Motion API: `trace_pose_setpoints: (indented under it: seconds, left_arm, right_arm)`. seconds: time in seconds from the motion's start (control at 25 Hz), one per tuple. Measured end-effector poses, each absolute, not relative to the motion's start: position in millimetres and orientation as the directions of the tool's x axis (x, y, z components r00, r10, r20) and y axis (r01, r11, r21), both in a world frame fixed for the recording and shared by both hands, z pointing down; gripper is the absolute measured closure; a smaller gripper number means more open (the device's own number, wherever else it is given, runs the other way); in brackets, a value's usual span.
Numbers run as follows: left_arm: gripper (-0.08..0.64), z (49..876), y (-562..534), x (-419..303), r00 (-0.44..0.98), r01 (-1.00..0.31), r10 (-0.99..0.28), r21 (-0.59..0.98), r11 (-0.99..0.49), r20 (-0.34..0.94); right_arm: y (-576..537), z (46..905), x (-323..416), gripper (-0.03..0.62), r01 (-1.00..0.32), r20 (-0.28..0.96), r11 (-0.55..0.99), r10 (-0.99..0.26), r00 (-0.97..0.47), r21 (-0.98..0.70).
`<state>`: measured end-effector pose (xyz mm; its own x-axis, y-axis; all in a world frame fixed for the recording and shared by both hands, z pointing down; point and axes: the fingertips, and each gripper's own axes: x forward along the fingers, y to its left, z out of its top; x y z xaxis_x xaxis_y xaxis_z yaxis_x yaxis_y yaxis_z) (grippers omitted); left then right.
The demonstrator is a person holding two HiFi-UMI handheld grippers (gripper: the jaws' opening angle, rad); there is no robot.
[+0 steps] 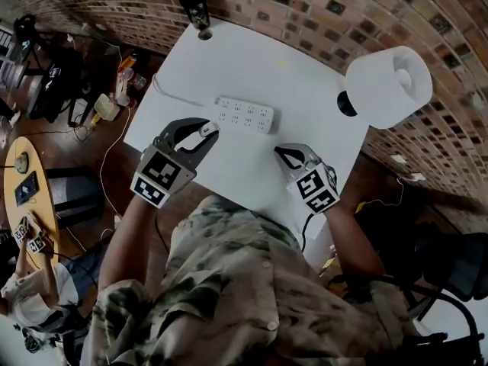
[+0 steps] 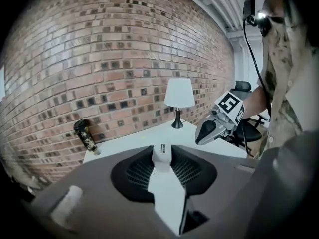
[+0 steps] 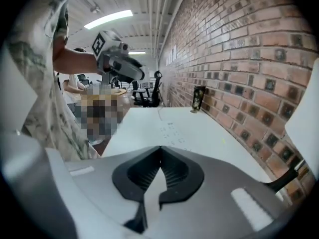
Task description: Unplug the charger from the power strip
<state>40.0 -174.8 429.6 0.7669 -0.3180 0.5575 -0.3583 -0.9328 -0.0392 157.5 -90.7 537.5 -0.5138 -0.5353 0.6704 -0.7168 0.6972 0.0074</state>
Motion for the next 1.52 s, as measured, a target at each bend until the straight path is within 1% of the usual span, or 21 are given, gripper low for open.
trace_pose_setpoints:
  seconds: [0.12,0.24,0.4,0.6,0.72,0.8,0.92,1.04,1.16,1.2,1.24,1.36,1.52]
  left_arm:
    - [0.448,415.1,-132.6,24.6,0.754,-0.459,-0.395,-0.008,-0.888,0.525]
    - [0.448,405.2,-87.0,12.8,0.748,-0.506,-0.425,0.023,-0.862,0.510]
    - [0.448,389.3,-28.2,1.2,0.758,-0.510,-0.424,0.044,-0.859,0.495]
    - [0.448,368.0,26.9,-28.3,0.771,-0.529,-0.457,0.047,-0.847,0.442]
    - [0.448,352.3,67.1,-57.8,0.779,-0.540,-0.480,0.042,-0.840,0.403]
    - [0.448,344.5,95.6,-84.1,0.780,-0.549,-0.495,0.040,-0.835,0.384]
    - [0.448,338.4,140.1,-119.9,0.792,-0.544,-0.497,0.038,-0.839,0.355]
    - [0.448,340.6,184.9,-149.8,0.817,-0.508,-0.469,0.033,-0.861,0.337]
    - [0.448,349.7,226.5,-170.6,0.841,-0.468,-0.422,0.066,-0.881,0.338]
    - [0.448,351.5,240.1,-175.4,0.846,-0.458,-0.410,0.072,-0.886,0.340]
    - [0.448,351.9,252.6,-179.3,0.849,-0.452,-0.404,0.072,-0.889,0.340]
    - [0.448,348.8,282.6,-183.8,0.854,-0.441,-0.398,0.060,-0.896,0.335]
    - [0.448,339.0,315.0,-169.1,0.859,-0.438,-0.399,0.057,-0.897,0.321]
  right_arm:
    - [-62.1,519.5,153.9,0.586,-0.684,0.610,0.729,-0.546,-0.574,0.009]
    - [-37.9,503.5,149.4,0.586,-0.655,0.551,0.756,-0.547,-0.631,-0.001]
    - [-7.2,470.9,144.8,0.586,-0.662,0.495,0.749,-0.574,-0.652,-0.003]
    - [36.4,441.5,115.1,0.586,-0.679,0.452,0.734,-0.603,-0.657,-0.009]
    - [73.0,425.8,90.1,0.586,-0.691,0.429,0.723,-0.624,-0.653,0.002]
    - [100.3,415.1,68.9,0.586,-0.712,0.401,0.701,-0.642,-0.653,-0.039]
    - [148.2,397.6,39.3,0.584,-0.755,0.374,0.651,-0.681,-0.629,-0.085]
    - [198.1,378.3,11.6,0.584,-0.793,0.362,0.605,-0.726,-0.584,-0.066]
    - [250.1,370.6,-10.9,0.583,-0.819,0.384,0.571,-0.746,-0.545,-0.053]
    - [267.3,368.6,-16.2,0.554,-0.823,0.392,0.566,-0.747,-0.537,-0.048]
    - [282.8,365.3,-20.0,0.523,-0.825,0.396,0.564,-0.750,-0.531,-0.038]
    - [320.5,353.2,-20.5,0.525,-0.836,0.387,0.549,-0.772,-0.505,0.003]
    - [359.4,338.9,-5.0,0.526,-0.847,0.365,0.531,-0.793,-0.487,0.023]
